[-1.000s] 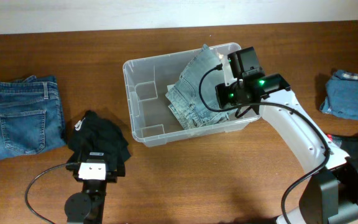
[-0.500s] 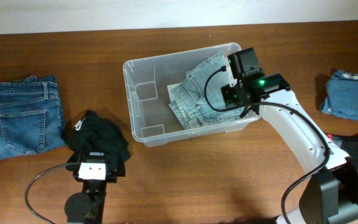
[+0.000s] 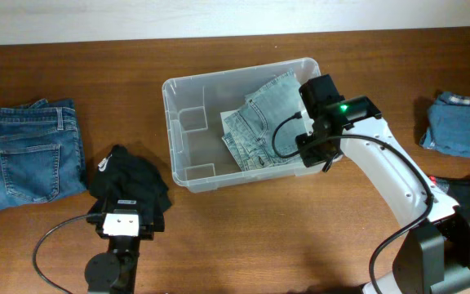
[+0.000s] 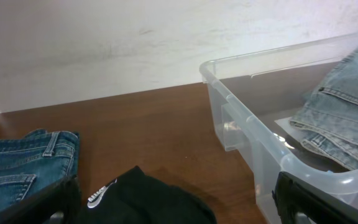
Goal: Pack container
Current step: 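Press and flatten the jeans inside the container with the right gripper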
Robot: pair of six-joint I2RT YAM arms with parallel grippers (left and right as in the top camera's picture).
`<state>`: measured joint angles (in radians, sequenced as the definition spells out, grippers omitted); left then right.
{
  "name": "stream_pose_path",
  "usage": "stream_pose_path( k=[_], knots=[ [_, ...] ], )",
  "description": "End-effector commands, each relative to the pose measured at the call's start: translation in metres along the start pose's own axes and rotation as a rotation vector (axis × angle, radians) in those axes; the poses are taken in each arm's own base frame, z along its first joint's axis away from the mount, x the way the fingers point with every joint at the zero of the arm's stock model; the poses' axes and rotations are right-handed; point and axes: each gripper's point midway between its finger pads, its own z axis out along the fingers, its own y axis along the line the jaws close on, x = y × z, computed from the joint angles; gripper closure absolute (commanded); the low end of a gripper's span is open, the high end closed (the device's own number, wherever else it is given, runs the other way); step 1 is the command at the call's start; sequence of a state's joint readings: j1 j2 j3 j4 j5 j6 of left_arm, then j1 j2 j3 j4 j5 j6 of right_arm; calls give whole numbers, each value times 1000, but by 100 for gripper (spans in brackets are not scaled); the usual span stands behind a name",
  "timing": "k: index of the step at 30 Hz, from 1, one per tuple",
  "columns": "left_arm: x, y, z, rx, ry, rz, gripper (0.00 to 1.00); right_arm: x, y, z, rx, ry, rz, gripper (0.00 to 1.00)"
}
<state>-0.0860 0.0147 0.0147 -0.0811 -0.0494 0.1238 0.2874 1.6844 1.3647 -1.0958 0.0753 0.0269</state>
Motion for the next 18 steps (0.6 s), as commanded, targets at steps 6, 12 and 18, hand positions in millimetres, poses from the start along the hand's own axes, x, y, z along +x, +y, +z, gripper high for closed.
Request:
stream_pose_path(
  k=[6, 12, 18],
  knots=[
    [0, -1, 0, 5, -3, 6, 1, 19, 31, -4, -193, 91, 24, 96],
    [0, -1, 0, 5, -3, 6, 1, -5, 31, -4, -195, -11, 11, 96],
    [0, -1, 0, 5, -3, 6, 1, -59, 15, -8, -95, -238, -33, 96]
  ],
)
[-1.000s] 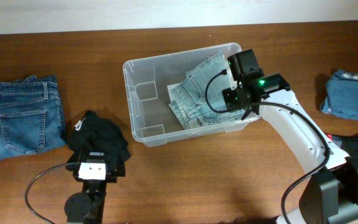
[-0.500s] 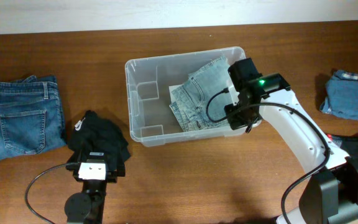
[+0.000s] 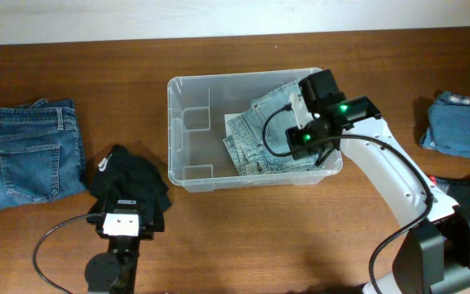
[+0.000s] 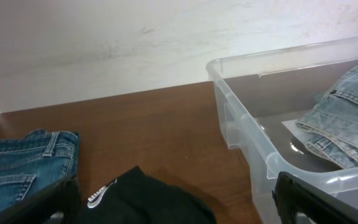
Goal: Pack container
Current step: 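Press and flatten the jeans inside the container with the right gripper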
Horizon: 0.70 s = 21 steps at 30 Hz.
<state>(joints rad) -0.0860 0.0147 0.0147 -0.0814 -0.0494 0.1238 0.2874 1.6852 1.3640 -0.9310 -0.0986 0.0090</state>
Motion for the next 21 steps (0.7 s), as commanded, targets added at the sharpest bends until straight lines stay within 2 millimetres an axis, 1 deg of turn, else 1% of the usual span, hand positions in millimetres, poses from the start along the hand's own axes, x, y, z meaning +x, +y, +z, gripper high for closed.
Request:
stream_pose_path(
  k=[1, 4, 7, 9, 11, 12, 14, 21],
  knots=[
    [0, -1, 0, 5, -4, 6, 1, -26, -22, -3, 117, -98, -26, 96],
    [0, -1, 0, 5, -4, 6, 1, -36, -33, -6, 186, -139, -23, 96],
    [0, -1, 0, 5, -4, 6, 1, -39, -40, -5, 223, -148, -20, 96],
    [0, -1, 0, 5, -4, 6, 1, -40, -41, 1, 226, -140, -20, 96],
    [0, -1, 0, 5, -4, 6, 1, -38, -42, 9, 226, -120, -20, 96],
    [0, -1, 0, 5, -4, 6, 1, -34, -43, 20, 227, -89, -21, 96],
    [0, -1, 0, 5, -4, 6, 1, -28, -45, 35, 229, -46, -22, 96],
    [0, -1, 0, 5, -4, 6, 1, -4, -56, 76, 269, 90, -25, 96]
  ],
)
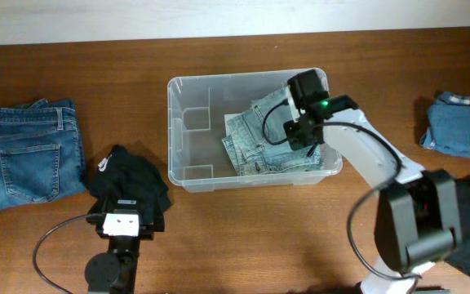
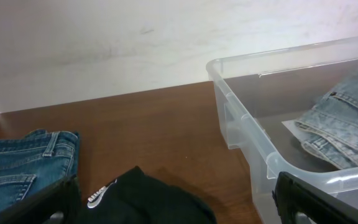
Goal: Pack container
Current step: 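Press and flatten the jeans inside the container with the right gripper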
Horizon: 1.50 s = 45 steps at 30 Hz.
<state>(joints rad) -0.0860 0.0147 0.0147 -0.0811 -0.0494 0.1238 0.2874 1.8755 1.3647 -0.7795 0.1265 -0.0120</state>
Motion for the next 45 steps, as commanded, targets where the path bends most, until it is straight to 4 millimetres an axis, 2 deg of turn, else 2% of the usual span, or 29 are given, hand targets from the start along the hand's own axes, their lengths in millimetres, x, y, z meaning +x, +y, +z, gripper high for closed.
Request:
stream_pose_path(
  k=[1, 5, 8, 10, 13, 15, 16, 19, 20, 24, 29, 45],
  knots=[
    [0, -1, 0, 5, -3, 6, 1, 9, -7, 21, 44, 64, -10, 96],
    [0, -1, 0, 5, -3, 6, 1, 20, -4, 42, 43, 121, -19, 96],
    [0, -1, 0, 5, -3, 6, 1, 15, -5, 36, 43, 105, -16, 96],
    [0, -1, 0, 5, -3, 6, 1, 7, -7, 22, 43, 82, -13, 96],
    [0, -1, 0, 5, -3, 6, 1, -11, -11, -9, 44, 18, -3, 96],
    [0, -1, 0, 5, -3, 6, 1, -26, -15, -37, 45, -46, 7, 96],
    [0, -1, 0, 5, -3, 6, 1, -36, -17, -64, 38, -96, 23, 96],
    [0, -1, 0, 5, -3, 5, 1, -35, -21, -95, 36, -120, 70, 96],
    [0, -1, 0, 5, -3, 6, 1, -25, -20, -103, 23, -95, 69, 96],
    [0, -1, 0, 5, -3, 6, 1, 0, -11, -98, -23, 13, 55, 96],
    [0, -1, 0, 5, -3, 6, 1, 21, 4, -75, -87, 105, 48, 96],
    [0, -1, 0, 5, -3, 6, 1, 56, 16, -8, -106, 154, 49, 95]
  ],
)
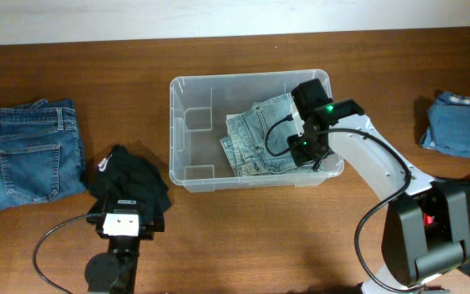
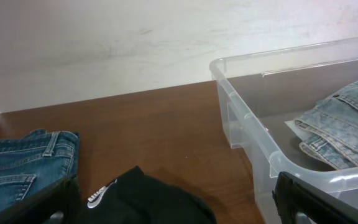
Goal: Pack container
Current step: 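Press and flatten the jeans inside the container with the right gripper, then raise the right gripper and move it to the small blue denim item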
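Observation:
The clear plastic container (image 1: 188, 175) stands mid-table, and its near corner shows in the left wrist view (image 2: 253, 134). Light-blue jeans (image 1: 255, 135) lie crumpled in its right half (image 2: 344, 127). My right gripper (image 1: 304, 149) reaches down inside the container's front right corner, onto the jeans; its wrist hides the fingers. My left gripper (image 2: 178, 204) rests low and open over a black garment (image 1: 129, 178), one finger (image 2: 300, 199) close to the container's wall.
Folded dark-blue jeans (image 1: 29, 151) lie at the table's left edge. A folded blue garment (image 1: 458, 129) sits at the far right, with a dark garment below it. A white wall runs along the back edge.
My right gripper has moved from the middle of the container's right side toward its front right corner. The light jeans sit lower in the box. The left arm has not moved.
The container stood skewed, with the light jeans draped over its far right rim and my right gripper at its right wall. Then it stood square with the jeans further in. My right gripper was then over the jeans, which now lie inside.

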Robot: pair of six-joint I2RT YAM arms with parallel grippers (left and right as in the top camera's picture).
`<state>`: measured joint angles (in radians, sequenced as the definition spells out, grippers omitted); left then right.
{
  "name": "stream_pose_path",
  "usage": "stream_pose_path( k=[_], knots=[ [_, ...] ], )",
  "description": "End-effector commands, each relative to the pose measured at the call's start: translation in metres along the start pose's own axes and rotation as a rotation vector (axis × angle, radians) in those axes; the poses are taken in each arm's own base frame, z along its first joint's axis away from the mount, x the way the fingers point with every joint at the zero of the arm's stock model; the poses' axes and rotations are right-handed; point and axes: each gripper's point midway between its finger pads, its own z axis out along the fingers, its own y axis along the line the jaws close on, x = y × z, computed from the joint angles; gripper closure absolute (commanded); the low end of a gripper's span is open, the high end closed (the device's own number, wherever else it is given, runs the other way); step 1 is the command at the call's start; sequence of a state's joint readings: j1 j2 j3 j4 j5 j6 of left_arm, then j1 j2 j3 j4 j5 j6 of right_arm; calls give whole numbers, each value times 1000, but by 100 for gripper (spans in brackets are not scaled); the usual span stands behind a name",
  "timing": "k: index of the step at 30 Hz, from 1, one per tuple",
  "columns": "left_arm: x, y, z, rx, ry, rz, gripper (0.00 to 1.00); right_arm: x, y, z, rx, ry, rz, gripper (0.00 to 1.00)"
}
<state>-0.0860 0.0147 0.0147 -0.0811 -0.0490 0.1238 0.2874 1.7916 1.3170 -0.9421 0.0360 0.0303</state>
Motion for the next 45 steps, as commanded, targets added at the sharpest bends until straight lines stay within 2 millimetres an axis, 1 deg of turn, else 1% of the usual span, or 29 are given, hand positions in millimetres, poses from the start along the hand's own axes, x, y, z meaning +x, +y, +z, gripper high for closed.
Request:
stream_pose_path(
  k=[1, 5, 7, 10, 13, 14, 15, 16, 17, 18, 19, 21, 23, 24, 25, 26, 27, 29, 31, 32, 35, 37, 39, 40, 41, 43, 45],
  knots=[
    [0, -1, 0, 5, -3, 5, 1, 11, 4, 20, -30, 31, 17, 95],
    [0, -1, 0, 5, -3, 6, 1, 15, 8, 36, -49, 55, 17, 95],
    [0, -1, 0, 5, -3, 6, 1, 14, 8, 38, -49, 56, 17, 95],
    [0, -1, 0, 5, -3, 6, 0, 8, 8, 34, -50, 36, 17, 95],
    [0, -1, 0, 5, -3, 6, 1, -7, 7, 19, -51, 8, 18, 96],
    [0, -1, 0, 5, -3, 6, 1, -13, 8, 11, -53, -3, 18, 96],
    [0, -1, 0, 5, -3, 6, 1, -23, 8, -4, -55, -22, 18, 96],
    [0, -1, 0, 5, -3, 6, 1, -30, 7, -13, -56, -35, 18, 96],
    [0, -1, 0, 5, -3, 5, 1, -42, 7, -33, -57, -65, 18, 96],
    [0, -1, 0, 5, -3, 6, 1, -51, 7, -49, -57, -90, 19, 96],
    [0, -1, 0, 5, -3, 6, 1, -69, 5, -84, -58, -147, 20, 96],
    [0, -1, 0, 5, -3, 6, 1, -82, 2, -119, -59, -207, 26, 95],
    [0, -1, 0, 5, -3, 6, 1, -92, -9, -156, -50, -270, 47, 94],
    [0, -1, 0, 5, -3, 6, 1, -94, -18, -172, -41, -295, 65, 91],
    [0, -1, 0, 5, -3, 6, 1, -95, -25, -182, -33, -311, 81, 90],
    [0, -1, 0, 5, -3, 6, 0, -94, -46, -199, -14, -339, 126, 88],
    [0, -1, 0, 5, -3, 6, 1, -93, -60, -206, -4, -350, 157, 87],
    [0, -1, 0, 5, -3, 6, 1, -88, -92, -215, 22, -363, 229, 83],
    [0, -1, 0, 5, -3, 6, 1, -79, -130, -216, 54, -363, 317, 80],
    [0, -1, 0, 5, -3, 6, 1, -74, -146, -216, 67, -361, 354, 75],
    [0, -1, 0, 5, -3, 6, 1, -49, -209, -209, 116, -334, 507, 39],
    [0, -1, 0, 5, -3, 6, 1, -36, -235, -206, 136, -323, 572, 0],
    [0, -1, 0, 5, -3, 6, 1, -16, -272, -198, 159, -301, 678, 1],
    [0, -1, 0, 5, -3, 6, 0, -10, -282, -196, 164, -297, 711, 1],
    [0, -1, 0, 5, -3, 6, 1, -2, -296, -190, 164, -286, 751, 1],
    [0, -1, 0, 5, -3, 6, 1, 7, -314, -176, 151, -263, 801, 1],
    [0, -1, 0, 5, -3, 6, 1, 13, -328, -158, 125, -233, 836, 2]
  ],
)
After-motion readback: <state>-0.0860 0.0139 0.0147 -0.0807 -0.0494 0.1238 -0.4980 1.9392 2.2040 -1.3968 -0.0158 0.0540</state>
